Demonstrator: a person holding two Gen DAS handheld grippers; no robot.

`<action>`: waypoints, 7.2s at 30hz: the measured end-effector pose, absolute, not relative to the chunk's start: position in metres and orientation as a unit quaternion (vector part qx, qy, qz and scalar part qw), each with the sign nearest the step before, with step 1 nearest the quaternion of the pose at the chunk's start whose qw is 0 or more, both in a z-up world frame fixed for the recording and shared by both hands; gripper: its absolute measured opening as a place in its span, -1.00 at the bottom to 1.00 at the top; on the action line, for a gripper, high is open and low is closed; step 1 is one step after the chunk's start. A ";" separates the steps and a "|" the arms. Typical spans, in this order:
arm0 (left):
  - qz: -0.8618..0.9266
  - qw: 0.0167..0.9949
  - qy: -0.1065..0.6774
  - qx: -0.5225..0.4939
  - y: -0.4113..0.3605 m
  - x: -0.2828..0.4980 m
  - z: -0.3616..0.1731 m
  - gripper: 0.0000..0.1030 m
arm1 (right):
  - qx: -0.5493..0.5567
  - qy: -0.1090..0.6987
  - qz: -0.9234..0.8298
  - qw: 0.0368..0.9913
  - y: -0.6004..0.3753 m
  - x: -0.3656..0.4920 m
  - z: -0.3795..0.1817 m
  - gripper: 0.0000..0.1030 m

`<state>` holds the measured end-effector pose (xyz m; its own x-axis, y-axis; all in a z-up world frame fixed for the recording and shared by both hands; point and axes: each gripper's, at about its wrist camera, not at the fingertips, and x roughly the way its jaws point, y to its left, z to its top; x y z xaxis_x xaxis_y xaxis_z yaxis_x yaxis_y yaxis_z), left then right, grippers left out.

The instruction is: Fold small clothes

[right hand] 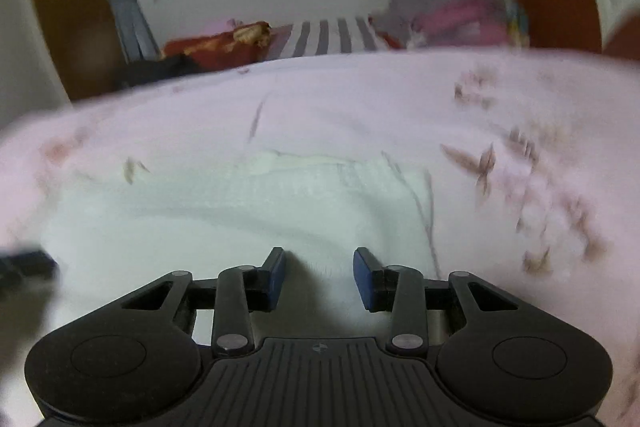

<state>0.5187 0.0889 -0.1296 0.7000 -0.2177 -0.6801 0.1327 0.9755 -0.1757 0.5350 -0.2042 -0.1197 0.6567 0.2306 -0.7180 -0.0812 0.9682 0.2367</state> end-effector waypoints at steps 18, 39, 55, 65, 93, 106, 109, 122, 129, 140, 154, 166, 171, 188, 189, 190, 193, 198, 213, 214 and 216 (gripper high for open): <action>-0.119 0.916 0.381 -0.043 0.041 0.435 -0.116 0.05 | 0.072 0.415 0.175 0.890 -0.152 0.438 -0.091 -0.26; -0.046 0.921 0.381 -0.063 0.084 0.375 -0.124 0.05 | 0.099 0.415 0.044 0.903 -0.216 0.368 -0.104 -0.27; -0.060 0.916 0.395 -0.021 0.041 0.384 -0.134 0.08 | 0.087 0.429 0.098 0.894 -0.162 0.375 -0.117 -0.27; -0.029 0.918 0.393 -0.038 0.074 0.376 -0.129 0.07 | 0.112 0.443 0.014 0.889 -0.238 0.372 -0.123 -0.27; 0.005 0.906 0.421 -0.049 0.090 0.368 -0.127 0.12 | 0.092 0.432 0.034 0.897 -0.228 0.349 -0.107 -0.26; -0.013 0.875 0.391 -0.284 0.114 0.304 -0.131 -0.19 | 0.141 0.386 0.091 0.907 -0.227 0.296 -0.074 -0.96; -0.005 0.859 0.381 -0.342 0.121 0.308 -0.141 -0.24 | 0.137 0.389 0.099 0.905 -0.222 0.293 -0.075 -0.96; 0.004 0.822 0.309 -0.478 0.138 0.386 -0.185 -0.43 | 0.131 0.401 0.118 0.899 -0.170 0.382 -0.079 -0.96; 0.007 0.812 0.304 -0.498 0.147 0.414 -0.198 -0.80 | 0.135 0.415 0.128 0.891 -0.129 0.448 -0.092 -0.96; 0.026 0.825 0.287 -0.486 0.146 0.393 -0.191 -0.76 | 0.125 0.423 0.129 0.888 -0.105 0.482 -0.099 -0.96; 0.086 0.826 0.250 -0.498 0.162 0.387 -0.184 -0.66 | 0.096 0.452 0.138 0.876 -0.095 0.497 -0.122 -1.00; 0.090 0.843 0.292 -0.443 0.140 0.402 -0.170 -0.86 | 0.154 0.450 0.170 0.863 -0.118 0.503 -0.131 -1.00; 0.089 0.874 0.276 -0.391 0.122 0.402 -0.146 -0.88 | 0.168 0.450 0.190 0.856 -0.128 0.505 -0.133 -1.00; -0.170 0.898 0.399 -0.073 -0.139 0.472 -0.094 -0.44 | 0.333 0.354 0.112 0.867 -0.369 0.469 -0.086 -0.91; -0.176 0.888 0.418 -0.077 -0.145 0.472 -0.100 -0.34 | 0.332 0.361 0.101 0.866 -0.375 0.468 -0.088 -0.50; -0.186 0.883 0.422 -0.091 -0.147 0.469 -0.101 -0.26 | 0.321 0.366 0.075 0.870 -0.380 0.467 -0.088 0.37; -0.184 0.895 0.384 -0.136 -0.119 0.465 -0.082 -0.25 | 0.321 0.340 0.083 0.880 -0.392 0.457 -0.085 0.56; -0.093 0.913 0.368 -0.149 -0.046 0.488 -0.080 -0.27 | 0.341 0.359 0.151 0.855 -0.375 0.470 -0.088 0.01; -0.102 0.889 0.433 -0.108 -0.030 0.511 -0.123 -0.27 | 0.285 0.433 0.173 0.837 -0.296 0.501 -0.124 0.01; -0.105 0.889 0.433 -0.104 -0.030 0.508 -0.122 -0.27 | 0.286 0.432 0.172 0.838 -0.295 0.500 -0.121 0.01; -0.117 0.894 0.418 -0.109 -0.026 0.505 -0.118 -0.31 | 0.281 0.413 0.180 0.847 -0.292 0.496 -0.113 0.01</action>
<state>0.5049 -0.0261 -0.1184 0.6226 -0.3011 -0.7223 0.1192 0.9487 -0.2927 0.4962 -0.2920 -0.1127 0.5940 0.5372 -0.5988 -0.0727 0.7771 0.6252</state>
